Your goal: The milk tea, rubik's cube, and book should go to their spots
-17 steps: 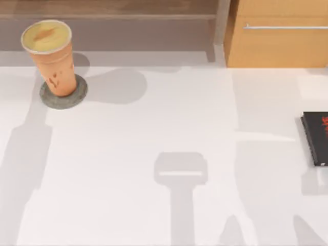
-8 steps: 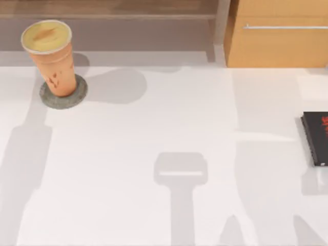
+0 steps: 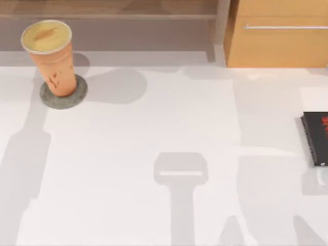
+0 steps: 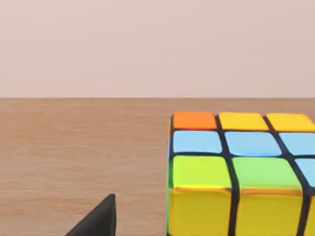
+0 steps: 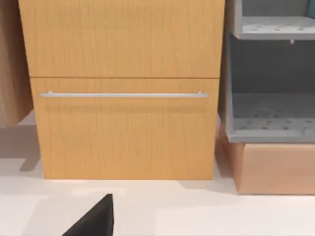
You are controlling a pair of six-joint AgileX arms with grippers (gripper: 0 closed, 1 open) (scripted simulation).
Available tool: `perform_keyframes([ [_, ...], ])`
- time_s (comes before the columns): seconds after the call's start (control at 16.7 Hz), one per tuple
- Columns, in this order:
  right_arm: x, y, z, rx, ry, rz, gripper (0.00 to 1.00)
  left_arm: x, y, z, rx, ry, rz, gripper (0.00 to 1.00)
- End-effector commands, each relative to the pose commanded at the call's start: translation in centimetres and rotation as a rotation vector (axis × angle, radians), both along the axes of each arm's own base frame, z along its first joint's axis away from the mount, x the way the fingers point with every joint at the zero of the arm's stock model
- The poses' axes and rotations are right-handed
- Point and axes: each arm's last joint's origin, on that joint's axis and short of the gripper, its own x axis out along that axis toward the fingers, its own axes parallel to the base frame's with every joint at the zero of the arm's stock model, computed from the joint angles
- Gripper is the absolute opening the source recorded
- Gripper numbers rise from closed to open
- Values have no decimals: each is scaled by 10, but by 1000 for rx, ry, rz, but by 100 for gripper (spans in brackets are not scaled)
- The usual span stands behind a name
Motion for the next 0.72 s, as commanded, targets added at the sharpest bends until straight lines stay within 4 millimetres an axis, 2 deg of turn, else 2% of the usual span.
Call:
perform_keyframes([
  [0.12,0,0,0,0,0,0,100,-7,0,0,0,-1,0,100],
  [0.48,0,0,0,0,0,0,100,-10,0,0,0,0,-1,100],
  [0.6,0,0,0,0,0,0,100,-23,0,4,-1,-3,-1,100],
  [0.72,0,0,0,0,0,0,100,-47,1,9,-2,-7,-1,100],
])
